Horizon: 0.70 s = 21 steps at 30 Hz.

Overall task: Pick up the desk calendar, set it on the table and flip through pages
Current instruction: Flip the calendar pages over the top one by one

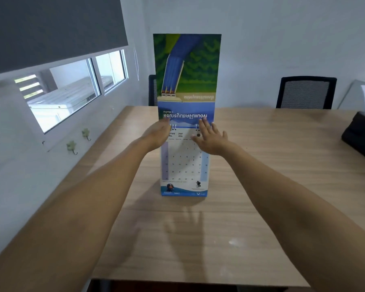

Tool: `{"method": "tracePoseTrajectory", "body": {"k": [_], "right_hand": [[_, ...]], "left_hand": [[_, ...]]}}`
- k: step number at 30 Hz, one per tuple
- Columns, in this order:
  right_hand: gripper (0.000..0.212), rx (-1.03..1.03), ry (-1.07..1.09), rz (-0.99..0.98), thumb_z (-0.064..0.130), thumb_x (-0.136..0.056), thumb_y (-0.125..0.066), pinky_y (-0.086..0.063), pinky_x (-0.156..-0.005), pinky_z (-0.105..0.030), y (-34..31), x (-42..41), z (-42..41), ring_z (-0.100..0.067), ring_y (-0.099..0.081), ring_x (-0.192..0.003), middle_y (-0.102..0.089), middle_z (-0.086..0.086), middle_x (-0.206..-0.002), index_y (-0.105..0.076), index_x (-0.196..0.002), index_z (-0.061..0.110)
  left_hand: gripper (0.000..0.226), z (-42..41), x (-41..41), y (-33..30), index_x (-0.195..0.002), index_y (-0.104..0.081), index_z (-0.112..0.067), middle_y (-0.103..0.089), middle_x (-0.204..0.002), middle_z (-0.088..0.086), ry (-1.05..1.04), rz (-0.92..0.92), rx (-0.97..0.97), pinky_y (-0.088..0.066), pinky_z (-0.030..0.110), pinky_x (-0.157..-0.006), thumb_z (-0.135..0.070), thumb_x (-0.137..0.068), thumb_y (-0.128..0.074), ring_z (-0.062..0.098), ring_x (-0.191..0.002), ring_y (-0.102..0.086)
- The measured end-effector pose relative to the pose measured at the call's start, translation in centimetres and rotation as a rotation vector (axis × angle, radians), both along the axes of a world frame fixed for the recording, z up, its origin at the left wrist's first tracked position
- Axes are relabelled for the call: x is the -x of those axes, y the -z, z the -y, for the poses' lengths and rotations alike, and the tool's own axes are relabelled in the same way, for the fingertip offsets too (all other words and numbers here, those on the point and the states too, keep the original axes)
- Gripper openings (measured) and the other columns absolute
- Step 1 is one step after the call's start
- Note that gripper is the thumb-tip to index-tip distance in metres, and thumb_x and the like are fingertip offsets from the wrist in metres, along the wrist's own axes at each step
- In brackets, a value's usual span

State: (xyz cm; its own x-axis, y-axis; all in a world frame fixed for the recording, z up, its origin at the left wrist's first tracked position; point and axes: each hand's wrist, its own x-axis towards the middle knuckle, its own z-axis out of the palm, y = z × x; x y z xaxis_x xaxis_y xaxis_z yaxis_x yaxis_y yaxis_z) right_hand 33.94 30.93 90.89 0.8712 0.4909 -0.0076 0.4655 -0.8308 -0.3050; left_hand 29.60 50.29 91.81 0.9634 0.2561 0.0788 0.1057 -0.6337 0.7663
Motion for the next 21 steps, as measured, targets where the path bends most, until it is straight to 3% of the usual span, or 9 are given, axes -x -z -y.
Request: {"method": "tracePoseTrajectory", "body": {"k": [3,7,11,14,17,19,21], "right_hand": [[0.073,0.053,0.012,0.037,0.060,-0.093,-0.017,0.005,-0.114,-0.060,0.9,-0.9,0.0,-0.020,0.014,-0.149,0.020,0.008,-0.160,0.013,-0.151,0.026],[0.074,0.043,0.039,0.067,0.061,-0.092,-0.017,0.006,-0.113,-0.062,1.4,-1.5,-0.2,-0.020,0.010,-0.150,0.012,0.006,-0.162,0.010,-0.151,0.025],[0.078,-0.141,0.134,0.081,0.061,-0.092,-0.018,0.006,-0.116,-0.056,2.5,-1.3,-0.1,-0.021,0.014,-0.149,0.017,0.000,-0.161,0.013,-0.151,0.020],[0.079,-0.550,0.330,-0.071,0.054,-0.094,-0.029,-0.002,-0.120,-0.052,4.7,-0.5,-0.1,-0.022,0.007,-0.150,0.010,-0.003,-0.162,0.008,-0.152,0.015],[0.064,-0.966,0.465,-0.489,0.042,-0.093,-0.038,-0.028,-0.109,-0.047,6.7,-0.1,0.2,-0.024,-0.029,-0.138,-0.025,-0.003,-0.153,-0.012,-0.147,0.019],[0.052,-1.088,0.455,-0.708,0.041,-0.093,-0.035,-0.033,-0.093,-0.037,7.7,0.6,0.6,-0.019,-0.042,-0.117,-0.042,0.001,-0.137,-0.026,-0.140,0.021],[0.041,-1.131,0.389,-0.799,0.043,-0.094,-0.031,-0.039,-0.084,-0.031,8.5,1.1,1.0,-0.016,-0.051,-0.109,-0.053,-0.001,-0.130,-0.048,-0.126,0.025]], "left_hand": [[0.046,0.0,-0.8,0.5,-0.134,-0.044,-0.010,-0.045,-0.145,0.014,0.066,-0.036,-0.190,-0.037,0.039,-0.105,-0.025,-0.094,-0.027,0.028,-0.128,-0.045],[0.050,-0.3,-1.2,1.3,-0.135,-0.041,-0.004,-0.043,-0.145,0.017,0.094,-0.068,-0.270,-0.035,0.049,-0.108,-0.026,-0.091,-0.031,0.032,-0.132,-0.039],[0.059,-0.6,-0.9,2.5,-0.149,-0.022,-0.013,-0.021,-0.158,0.007,0.020,0.043,-0.280,-0.018,0.042,-0.119,-0.036,-0.096,-0.030,0.023,-0.145,-0.018],[0.069,-0.5,0.3,4.7,-0.152,-0.008,-0.018,-0.008,-0.161,0.001,-0.173,0.076,-0.109,-0.012,0.040,-0.118,-0.053,-0.095,-0.025,0.019,-0.148,-0.008],[0.072,0.2,1.7,7.1,-0.151,-0.019,-0.023,-0.019,-0.159,0.003,-0.223,-0.011,0.182,-0.022,0.041,-0.112,-0.063,-0.091,-0.017,0.021,-0.144,-0.021],[0.062,0.9,2.7,8.2,-0.136,-0.045,-0.038,-0.042,-0.146,-0.005,-0.094,-0.035,0.387,-0.035,0.030,-0.099,-0.063,-0.092,-0.009,0.008,-0.127,-0.045],[0.057,1.7,3.7,8.5,-0.109,-0.058,-0.058,-0.053,-0.121,-0.018,-0.009,-0.058,0.500,-0.046,0.013,-0.076,-0.065,-0.091,-0.004,-0.014,-0.092,-0.056]]}}
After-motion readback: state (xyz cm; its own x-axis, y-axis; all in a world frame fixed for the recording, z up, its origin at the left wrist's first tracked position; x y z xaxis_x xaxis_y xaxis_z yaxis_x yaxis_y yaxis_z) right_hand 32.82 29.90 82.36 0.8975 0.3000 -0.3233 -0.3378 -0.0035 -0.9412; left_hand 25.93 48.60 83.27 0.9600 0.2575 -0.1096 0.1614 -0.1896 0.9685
